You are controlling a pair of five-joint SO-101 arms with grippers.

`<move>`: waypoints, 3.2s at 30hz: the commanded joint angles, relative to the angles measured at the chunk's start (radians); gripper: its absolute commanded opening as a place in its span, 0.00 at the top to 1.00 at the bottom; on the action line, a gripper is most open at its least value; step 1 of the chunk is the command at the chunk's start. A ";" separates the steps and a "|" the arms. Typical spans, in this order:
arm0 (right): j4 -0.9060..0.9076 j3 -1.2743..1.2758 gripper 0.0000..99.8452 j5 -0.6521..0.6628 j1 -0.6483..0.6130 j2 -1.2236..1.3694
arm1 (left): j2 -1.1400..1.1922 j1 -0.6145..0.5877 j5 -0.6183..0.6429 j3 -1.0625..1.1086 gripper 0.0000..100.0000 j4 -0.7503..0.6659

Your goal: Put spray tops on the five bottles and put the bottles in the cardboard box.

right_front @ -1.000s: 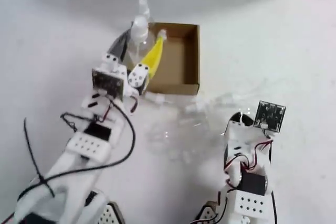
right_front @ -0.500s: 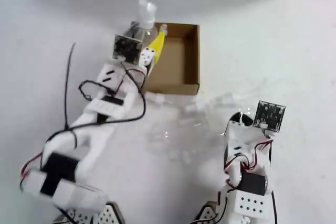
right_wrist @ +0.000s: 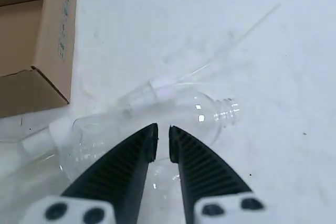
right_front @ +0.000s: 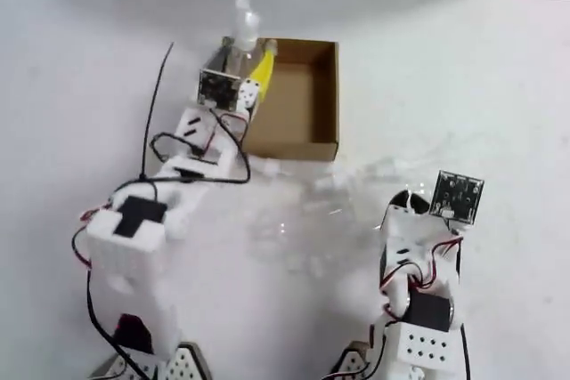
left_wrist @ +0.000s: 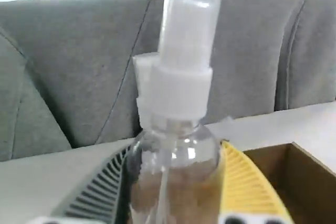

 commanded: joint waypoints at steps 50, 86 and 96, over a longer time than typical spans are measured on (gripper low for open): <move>0.010 0.014 0.98 0.011 0.004 -0.007 | 0.096 -0.047 0.003 -0.020 0.76 0.069; 0.010 0.014 0.98 0.011 0.004 -0.007 | -0.147 -0.094 0.005 0.193 0.64 0.063; 0.010 0.014 0.98 0.011 0.004 -0.007 | -0.173 -0.088 0.005 0.256 0.65 -0.077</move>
